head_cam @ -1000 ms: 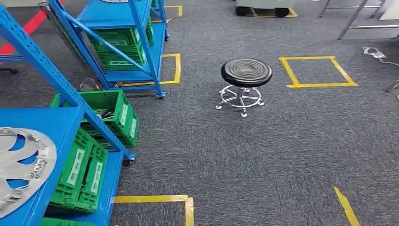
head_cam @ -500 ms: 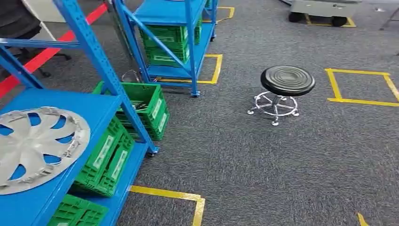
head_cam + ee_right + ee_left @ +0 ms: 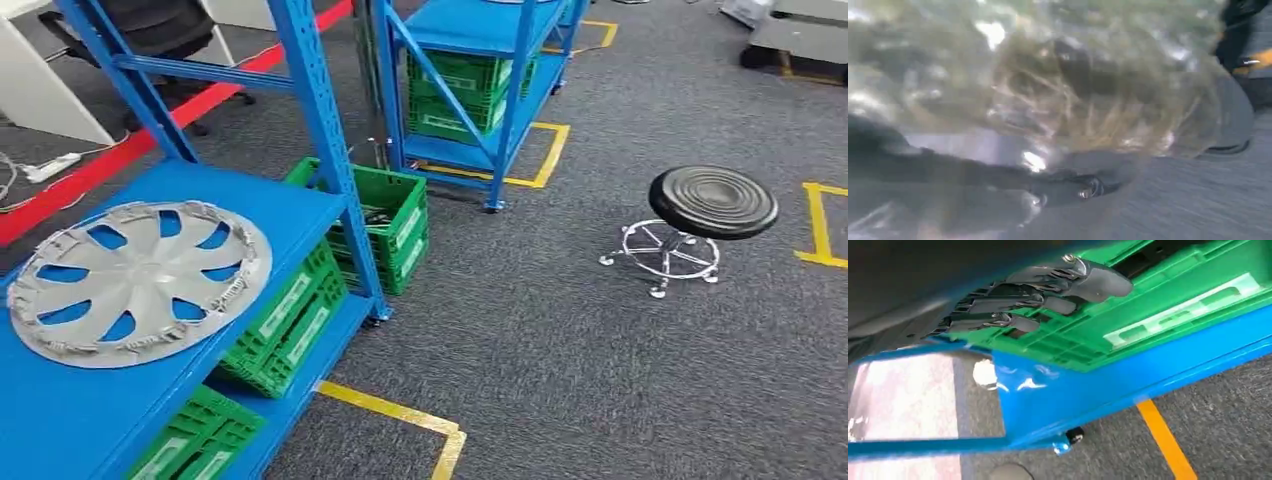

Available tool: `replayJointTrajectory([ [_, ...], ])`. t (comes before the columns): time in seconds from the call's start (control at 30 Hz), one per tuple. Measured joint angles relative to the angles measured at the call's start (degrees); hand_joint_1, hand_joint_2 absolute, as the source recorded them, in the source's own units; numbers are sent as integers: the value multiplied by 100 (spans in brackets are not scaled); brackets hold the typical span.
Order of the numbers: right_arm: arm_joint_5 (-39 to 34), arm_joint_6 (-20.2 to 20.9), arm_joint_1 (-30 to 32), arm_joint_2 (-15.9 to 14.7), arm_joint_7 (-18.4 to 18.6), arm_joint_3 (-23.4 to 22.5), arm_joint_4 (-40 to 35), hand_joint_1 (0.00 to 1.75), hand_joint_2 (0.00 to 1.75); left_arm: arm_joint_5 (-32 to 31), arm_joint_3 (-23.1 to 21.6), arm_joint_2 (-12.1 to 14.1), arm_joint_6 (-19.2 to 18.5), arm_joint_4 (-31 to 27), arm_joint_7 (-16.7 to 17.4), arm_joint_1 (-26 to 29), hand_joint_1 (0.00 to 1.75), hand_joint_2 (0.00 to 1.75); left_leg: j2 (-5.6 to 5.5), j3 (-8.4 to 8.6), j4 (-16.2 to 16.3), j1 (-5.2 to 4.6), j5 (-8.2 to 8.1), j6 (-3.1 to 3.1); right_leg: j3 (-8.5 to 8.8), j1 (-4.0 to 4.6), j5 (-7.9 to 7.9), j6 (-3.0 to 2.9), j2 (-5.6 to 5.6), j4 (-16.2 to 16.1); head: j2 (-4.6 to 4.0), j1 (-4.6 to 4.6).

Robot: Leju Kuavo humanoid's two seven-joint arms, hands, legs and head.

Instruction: Take the parts from the cabinet and place them on the table.

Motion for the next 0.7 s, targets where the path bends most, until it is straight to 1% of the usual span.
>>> replayJointTrajectory([
  [0.07, 415, 0, 91, 98, 69, -230, -94, 0, 0, 20, -26, 11, -7, 11, 0, 37, 0, 0, -134, -52, -27, 48, 47, -80, -8, 44, 13, -69, -132, 1, 0, 4],
  [0.1, 610, 0, 148, 151, 127, -340, -147, 0, 0, 33, -46, 24, -7, 15, 0, 38, 0, 0, -190, -57, -16, 46, 30, -112, 10, 9, 37, -113, -212, -48, 0, 7],
  [0.13, 728, 2, 183, 195, 155, -445, -190, 0, 0, 42, -66, 13, -7, 17, -2, 43, 0, 0, 153, -72, 62, 28, -52, -134, 30, 9, 47, -144, -293, -75, -2, -2],
  [0.17, 804, 0, 221, 245, 164, -551, -214, 0, 0, 44, -81, 20, -7, 17, -2, 28, 0, 0, 447, -191, 305, 11, -223, -163, 38, 18, 40, -187, -362, -85, 0, -53],
  [0.2, 1001, 0, 288, 302, 164, -624, -254, 0, 0, 44, -87, 22, -7, 22, -2, 0, 0, 0, 577, -399, 732, 17, -457, -191, 38, 30, 29, -203, -464, -84, -2, -66],
  [0.23, 1290, 2, 388, 394, 197, -718, -322, 0, 0, 44, -101, 18, -11, 26, -4, -16, 0, 0, 625, -637, 1216, 24, -676, -204, 38, 39, 15, -223, -575, -84, 0, -65],
  [0.27, 1602, 0, 473, 459, 238, -861, -404, 0, 0, 42, -109, 11, -11, 26, -7, -28, 0, 0, 641, -824, 1598, 32, -801, -216, 19, 45, 1, -234, -675, -84, 0, -67],
  [0.3, 1935, 0, 546, 567, 300, -1011, -494, 0, 0, 37, -111, 11, -15, 31, -9, -23, 0, 0, 646, -896, 1748, 39, -784, -220, -4, 52, -15, -242, -768, -83, 0, -63],
  [0.33, 2228, 0, 610, 667, 345, -1158, -604, 0, 0, 37, -118, 11, -15, 35, -9, -3, 0, 0, 657, -819, 1617, 43, -617, -217, 15, 56, -39, -240, -847, -83, 0, -68],
  [0.37, 2429, 0, 668, 767, 347, -1292, -714, 0, 0, 37, -122, 15, -15, 41, -9, 6, 0, 0, 677, -640, 1285, 42, -403, -206, 45, 61, -58, -240, -920, -83, 0, -70],
  [0.4, 2502, 0, 707, 833, 345, -1387, -789, 0, 0, 37, -125, 24, -15, 46, -9, 5, 0, 0, 752, -377, 811, 35, -171, -183, 78, 65, -77, -229, -990, -84, -2, -70],
  [0.43, 2524, 0, 735, 900, 347, -1471, -861, 0, 0, 37, -127, 28, -15, 50, -9, -6, 0, 0, 933, -103, 338, 15, 10, -139, 115, 70, -97, -214, -1056, -85, 0, -72],
  [0.47, 2550, 0, 761, 955, 367, -1528, -918, 0, 0, 35, -127, 37, -15, 55, -13, -28, 0, 0, 1338, 48, 35, -56, -40, -78, 151, 111, -139, -173, -1128, -68, 0, -72],
  [0.5, 2568, 0, 789, 986, 369, -1575, -955, 0, 0, 31, -125, 39, -15, 59, -15, -52, 0, 0, 1251, 32, 30, -64, -33, -29, 163, 120, -158, -132, -1178, -75, 0, -63],
  [0.57, 2578, 0, 816, 1041, 411, -1662, -1040, 0, 0, 17, -129, 42, -15, 66, -15, -33, 0, 0, 1114, 5, 29, -80, -33, 11, 219, 113, -161, -91, -1326, -105, 0, -63],
  [0.6, 2600, 0, 818, 1054, 494, -1690, -1084, 0, 0, 17, -140, 46, -15, 68, -15, -14, 0, 0, 1041, -1, -6, -71, -8, 50, 307, 122, -167, -61, -1387, -119, 0, -65],
  [0.63, 2615, 0, 820, 1060, 618, -1727, -1137, 0, 0, 13, -146, 44, -15, 70, -15, -7, 0, 0, 981, 45, -59, -13, 33, 95, 248, 96, -236, -14, -1181, -71, 0, -70],
  [0.67, 2637, 0, 838, 1075, 715, -1754, -1185, 0, 0, 11, -151, 46, -15, 72, -15, -9, 0, 0, 922, 38, -64, -5, 45, 120, 163, 82, -372, 11, -787, 139, -2, -26],
  [0.7, 2646, 0, 880, 1082, 743, -1760, -1218, 0, 0, 2, -151, 46, -13, 77, -15, -28, 0, 0, 845, 21, -64, -3, 44, 137, -49, 66, -590, 23, -602, 567, 0, -15],
])
